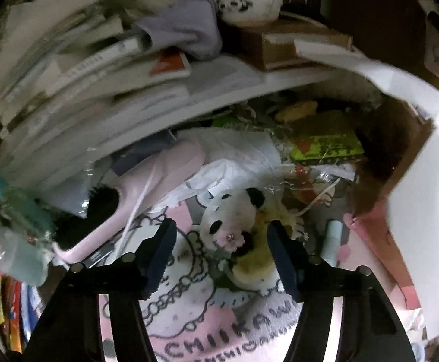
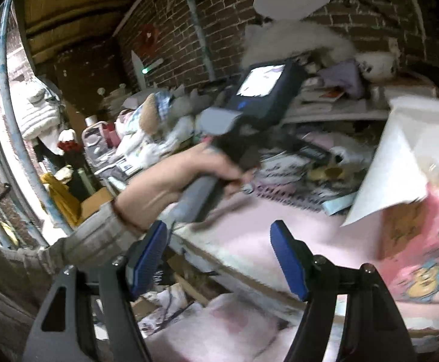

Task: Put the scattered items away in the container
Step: 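Grasp the panda plush with the flower with the left gripper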

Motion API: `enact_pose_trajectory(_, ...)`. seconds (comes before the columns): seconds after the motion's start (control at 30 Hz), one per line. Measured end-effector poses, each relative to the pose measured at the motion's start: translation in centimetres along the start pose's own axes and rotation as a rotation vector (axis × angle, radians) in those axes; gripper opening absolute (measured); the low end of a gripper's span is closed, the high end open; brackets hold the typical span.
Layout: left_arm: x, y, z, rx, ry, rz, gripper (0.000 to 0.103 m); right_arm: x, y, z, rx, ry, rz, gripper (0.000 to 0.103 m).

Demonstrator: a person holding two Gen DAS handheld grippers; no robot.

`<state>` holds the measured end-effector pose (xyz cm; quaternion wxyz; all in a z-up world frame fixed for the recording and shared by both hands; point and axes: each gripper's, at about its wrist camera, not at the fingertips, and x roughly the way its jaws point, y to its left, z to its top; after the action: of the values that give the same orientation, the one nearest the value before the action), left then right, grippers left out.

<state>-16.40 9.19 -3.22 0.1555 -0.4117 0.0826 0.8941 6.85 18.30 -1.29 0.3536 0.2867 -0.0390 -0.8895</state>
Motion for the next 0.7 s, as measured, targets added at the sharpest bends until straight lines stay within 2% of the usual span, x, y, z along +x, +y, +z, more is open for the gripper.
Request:
enact_pose_trajectory(0.1,1.2,0.2,0.4,-0.005,0.015,-0.023,0.051,0.8,-0.1,-0.6,0.014,0.017,0.019,0.068)
enact_pose_trajectory(0.33,2.6,0.9,0.9,-0.038,0.053,-0.074,0.05,1.8,-1.4,-1.4,0.059,0.042,0.029,0.068)
enact_pose_trajectory(0.4,2.7,1.0,0.8,-0.037,0.064,-0.086,0.043,2.0,-1.9,-1.5,0.069,0.039,0.02,0.068)
enact_pose_trajectory(0.47,2.7,1.1,0.7,-0.042,0.073,-0.108,0.037,2.3,-2.3,-1.6,0.078,0.033,0.003,0.068)
enact_pose_trajectory(0.7,2.0,0.9,0.2,-0.02,0.077,-0.107,0.032,3.8,-3.2,-2.4,0.113,-0.034,-0.142,0.068)
